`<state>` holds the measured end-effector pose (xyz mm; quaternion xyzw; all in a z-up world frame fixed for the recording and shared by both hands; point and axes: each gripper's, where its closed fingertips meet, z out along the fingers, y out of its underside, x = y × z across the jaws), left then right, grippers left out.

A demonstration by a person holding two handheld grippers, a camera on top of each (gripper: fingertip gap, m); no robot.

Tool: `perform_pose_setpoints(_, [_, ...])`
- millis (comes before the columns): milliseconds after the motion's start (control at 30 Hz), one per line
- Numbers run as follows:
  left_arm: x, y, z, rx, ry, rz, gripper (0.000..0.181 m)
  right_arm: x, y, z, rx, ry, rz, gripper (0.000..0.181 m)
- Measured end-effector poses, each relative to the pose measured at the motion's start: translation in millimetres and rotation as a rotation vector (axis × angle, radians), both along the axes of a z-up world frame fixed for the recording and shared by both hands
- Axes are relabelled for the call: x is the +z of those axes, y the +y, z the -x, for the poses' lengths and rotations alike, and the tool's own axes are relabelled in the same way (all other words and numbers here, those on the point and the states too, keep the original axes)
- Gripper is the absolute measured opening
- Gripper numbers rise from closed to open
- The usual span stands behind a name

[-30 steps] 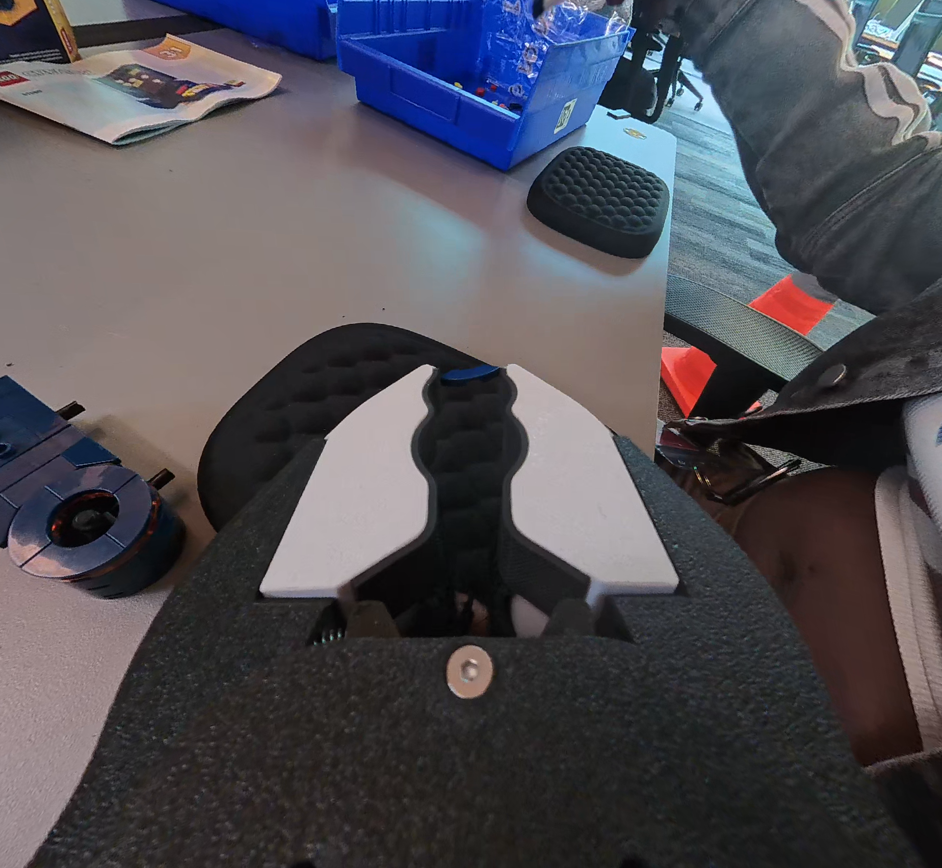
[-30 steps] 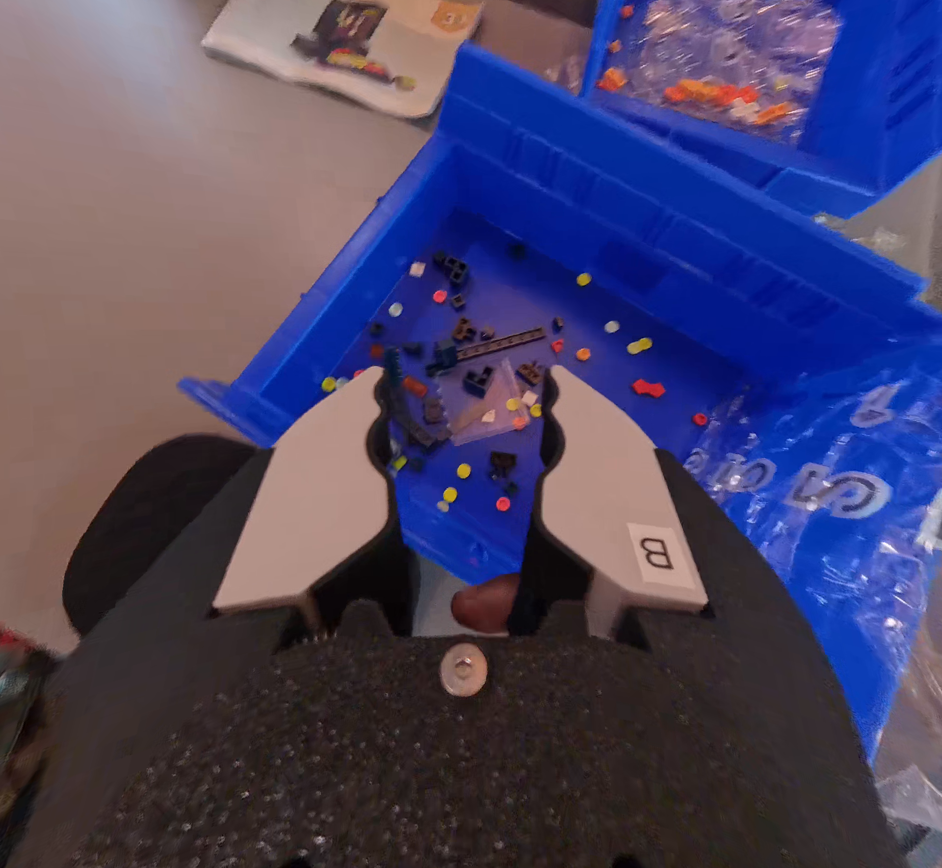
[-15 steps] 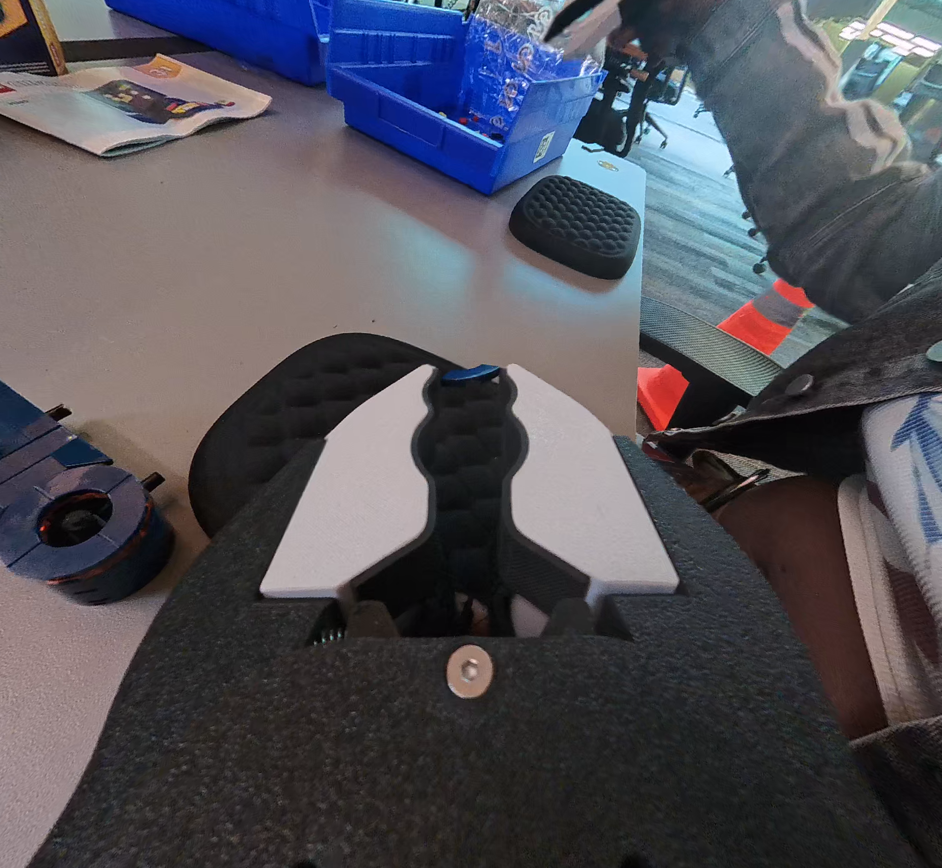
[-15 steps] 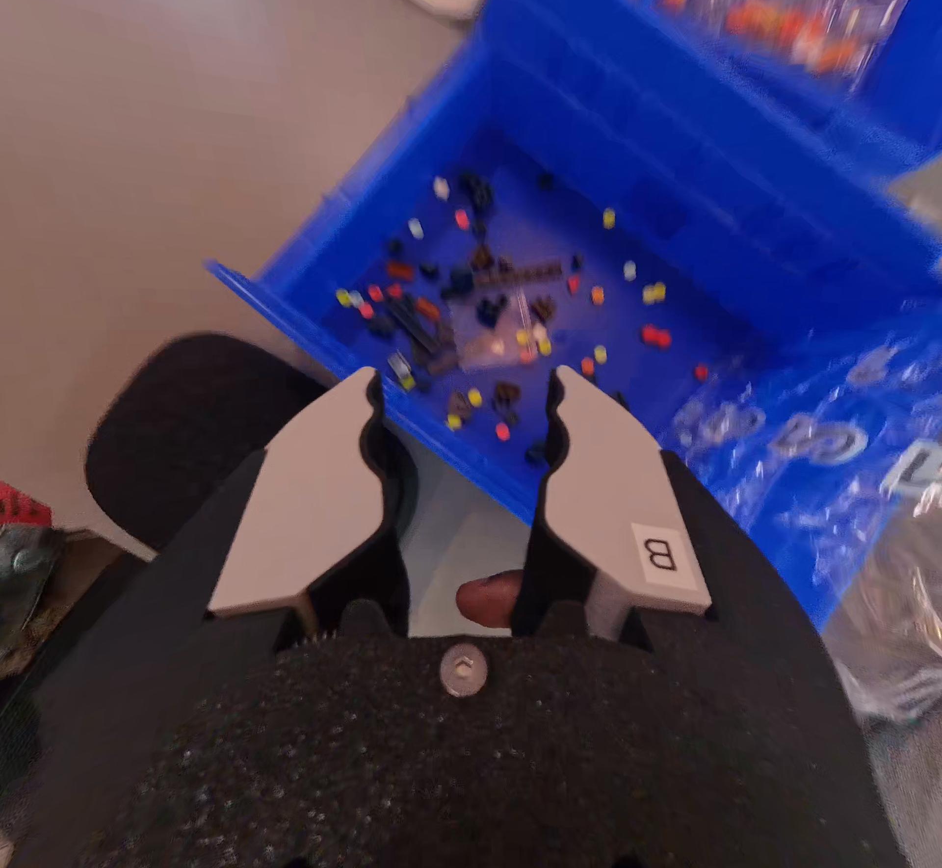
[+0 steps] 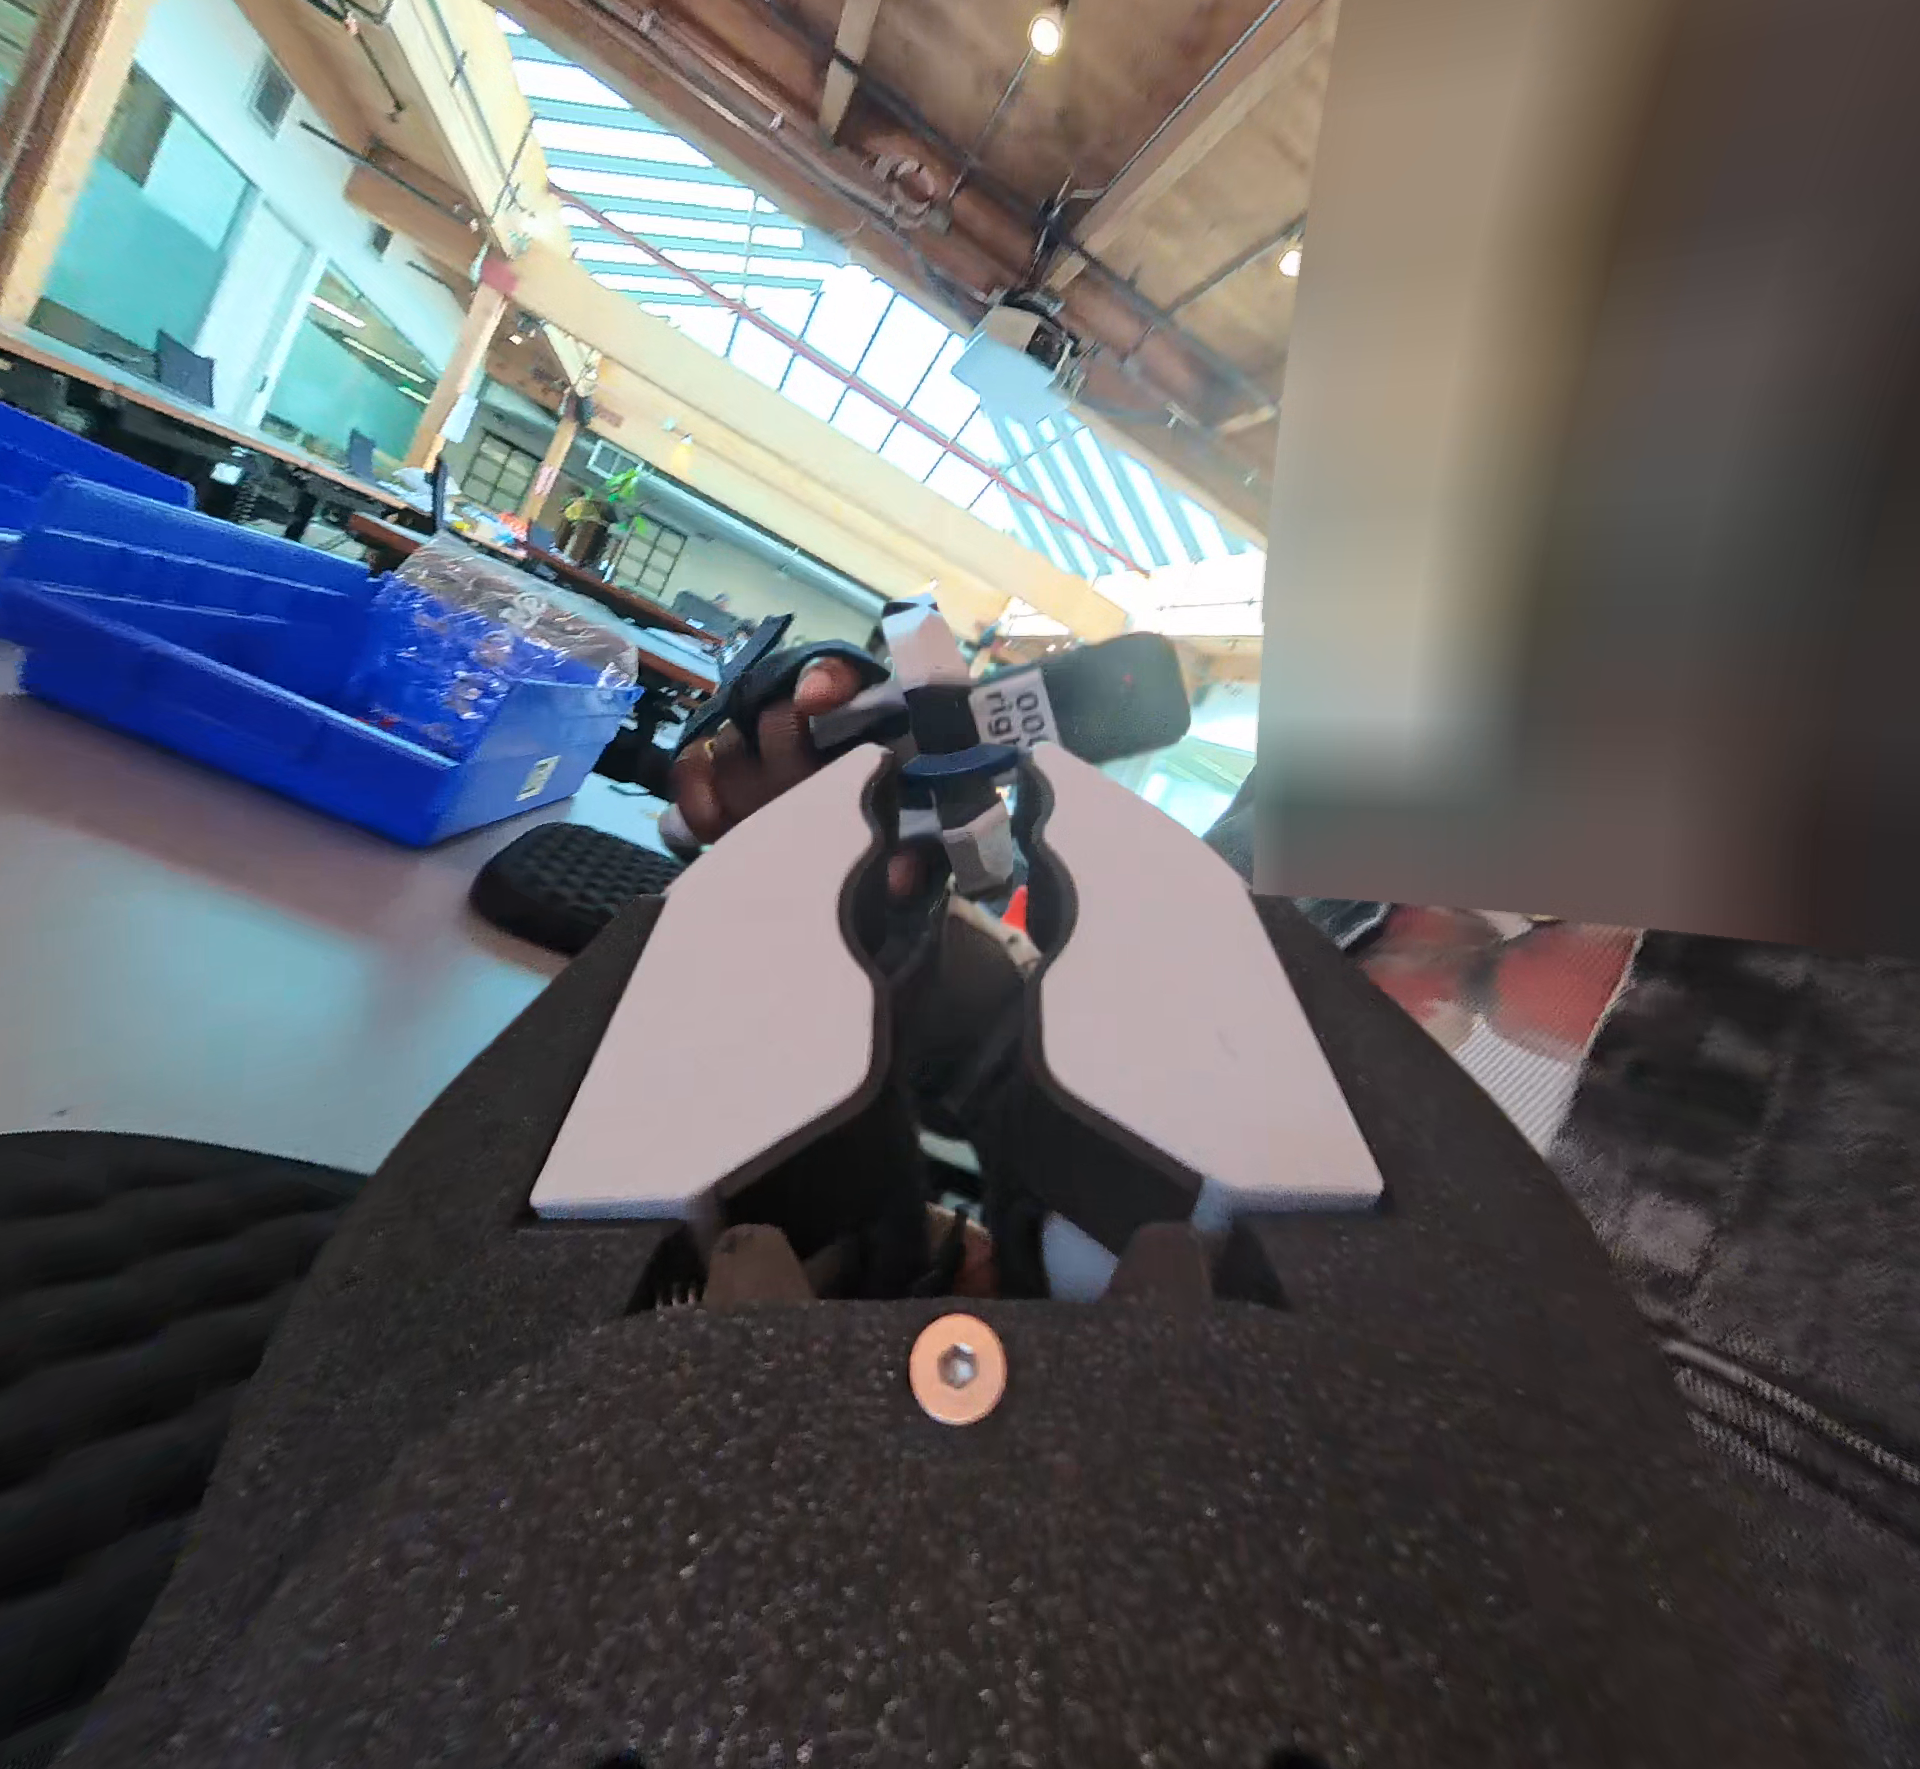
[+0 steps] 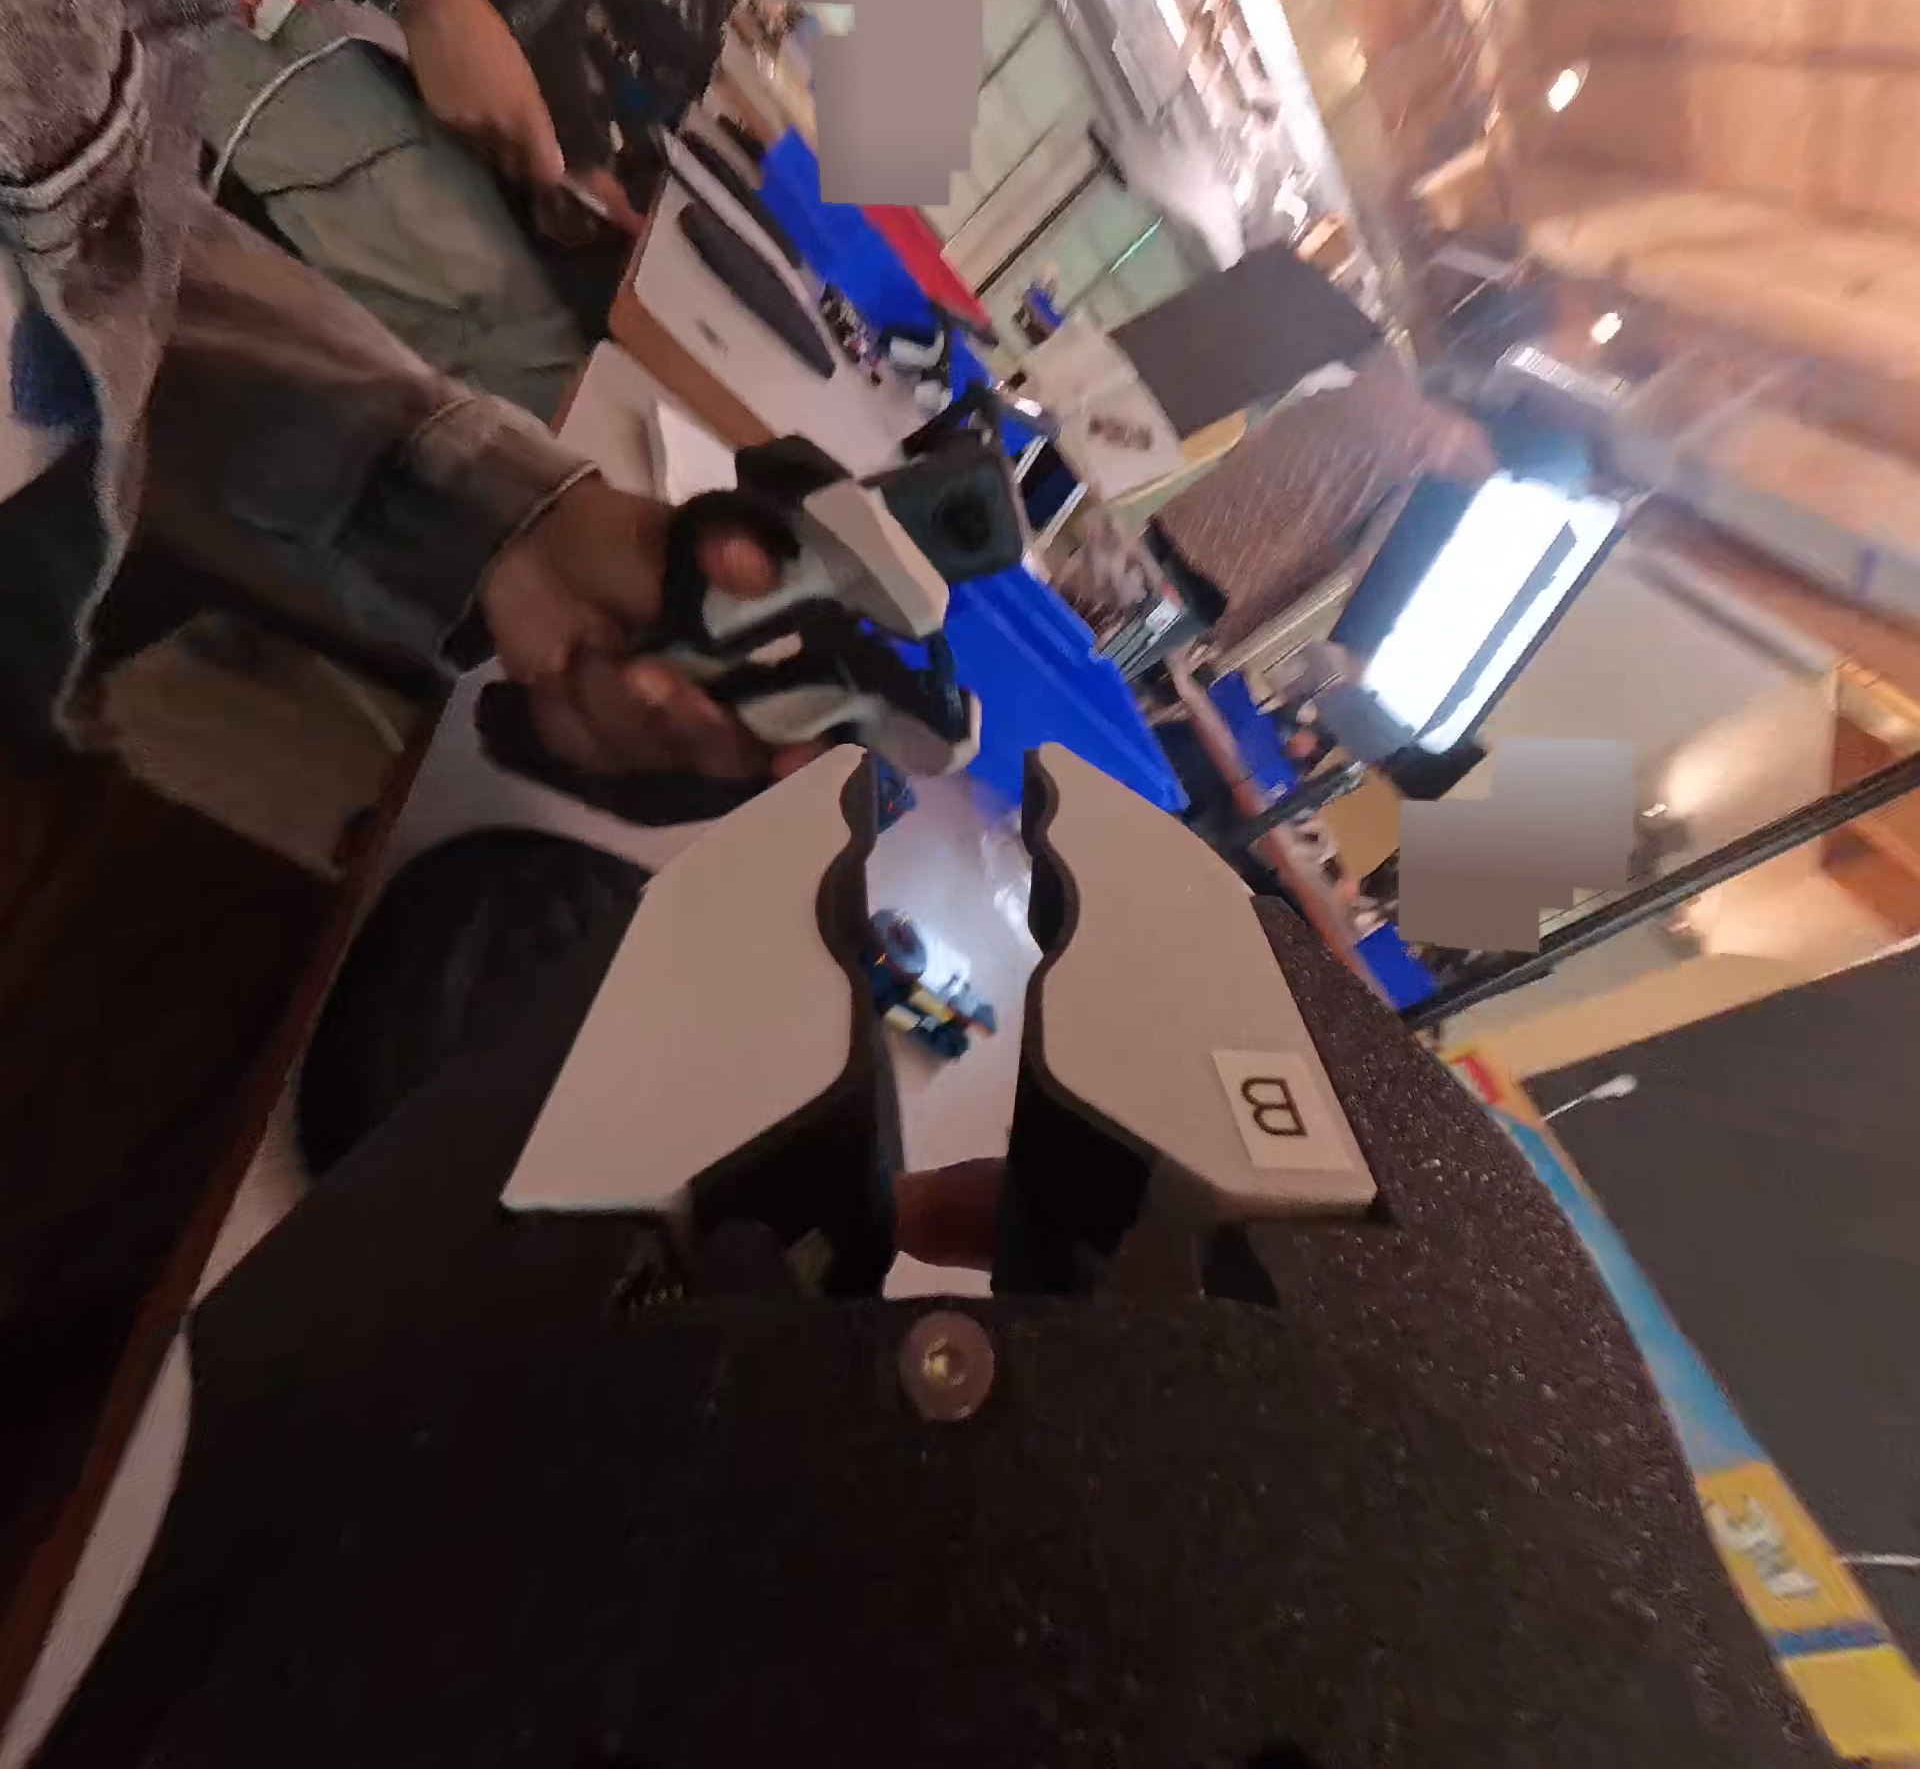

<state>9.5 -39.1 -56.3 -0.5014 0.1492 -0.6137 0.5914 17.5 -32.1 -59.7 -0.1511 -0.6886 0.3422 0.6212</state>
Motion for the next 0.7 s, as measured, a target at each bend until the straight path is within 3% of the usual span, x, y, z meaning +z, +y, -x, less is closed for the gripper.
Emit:
perform_pose_setpoints(100, [4,-3,-1,-0.028,-0.058,0.011,0.020,6,-9,10,-0.009,0.062,-0.050,0.026])
perform_pose_setpoints(233, [-4,-2,-11,-0.070,-0.011,0.049,0.021,5,-14,14,-0.013,0.065,-0.115,0.014])
perform_pose_setpoints(267, [-4,-2,-11,-0.066,-0.014,0.052,0.021,2,-16,13,-0.004,0.046,-0.129,0.003])
perform_pose_setpoints(367, [-12,2,-14,-0.038,0.058,0.066,0.021,-6,-13,10,-0.016,-0.008,-0.108,0.003])
perform_pose_setpoints(433, [-17,7,-15,0.015,0.122,0.075,0.030,-8,-6,5,-0.041,-0.007,-0.066,0.003])
perform_pose_setpoints(567, [-39,28,-2,0.262,0.341,0.108,0.044,-5,33,-18,-0.177,0.006,0.092,0.003])
perform_pose_setpoints(700, [-47,40,13,0.460,0.510,0.085,0.065,27,122,-75,-0.471,0.109,0.322,0.003])
